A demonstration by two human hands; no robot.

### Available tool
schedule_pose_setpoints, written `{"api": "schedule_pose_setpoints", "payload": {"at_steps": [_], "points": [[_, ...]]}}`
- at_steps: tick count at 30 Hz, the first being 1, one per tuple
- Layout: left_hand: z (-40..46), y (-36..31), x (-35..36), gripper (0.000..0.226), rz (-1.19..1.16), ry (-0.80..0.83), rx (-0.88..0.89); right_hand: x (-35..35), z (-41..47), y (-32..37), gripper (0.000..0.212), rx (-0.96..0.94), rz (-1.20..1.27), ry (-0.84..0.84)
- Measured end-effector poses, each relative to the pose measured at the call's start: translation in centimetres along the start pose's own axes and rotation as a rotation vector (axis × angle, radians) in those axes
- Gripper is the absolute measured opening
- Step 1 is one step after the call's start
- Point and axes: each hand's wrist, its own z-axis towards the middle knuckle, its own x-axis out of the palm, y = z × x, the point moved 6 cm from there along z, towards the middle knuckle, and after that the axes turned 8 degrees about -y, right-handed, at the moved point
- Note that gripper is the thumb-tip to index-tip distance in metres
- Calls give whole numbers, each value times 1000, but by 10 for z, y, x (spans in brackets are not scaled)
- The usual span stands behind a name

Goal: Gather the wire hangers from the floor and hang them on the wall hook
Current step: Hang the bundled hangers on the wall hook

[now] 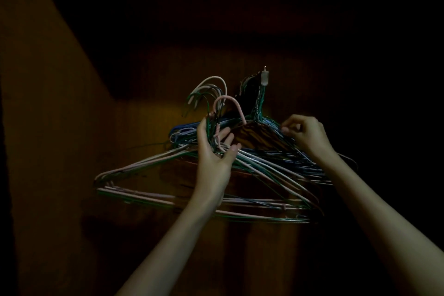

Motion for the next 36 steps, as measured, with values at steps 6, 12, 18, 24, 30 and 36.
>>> {"api": "schedule_pose_setpoints", "payload": {"at_steps": [6, 12, 18, 24, 30, 36], "points": [[-3, 1, -1, 70, 3, -23, 0, -4, -9, -3, 6, -25, -91, -56], [-9, 2, -5, 68, 10, -22, -16, -7, -24, 2, 13, -20, -136, -138], [-21, -4, -7, 65, 5, 3, -31, -13, -40, 11, 29, -17, -211, -103], [-32, -8, -13, 64, -1, 29, -63, -14, -87, 50, 21, -118, 89, -64], [-42, -14, -24, 76, -1, 9, -100, 4, -123, 86, 16, -141, 184, 87], [-49, -19, -37, 77, -9, 3, -98, 8, -137, 98, 12, -132, 138, 101]]}}
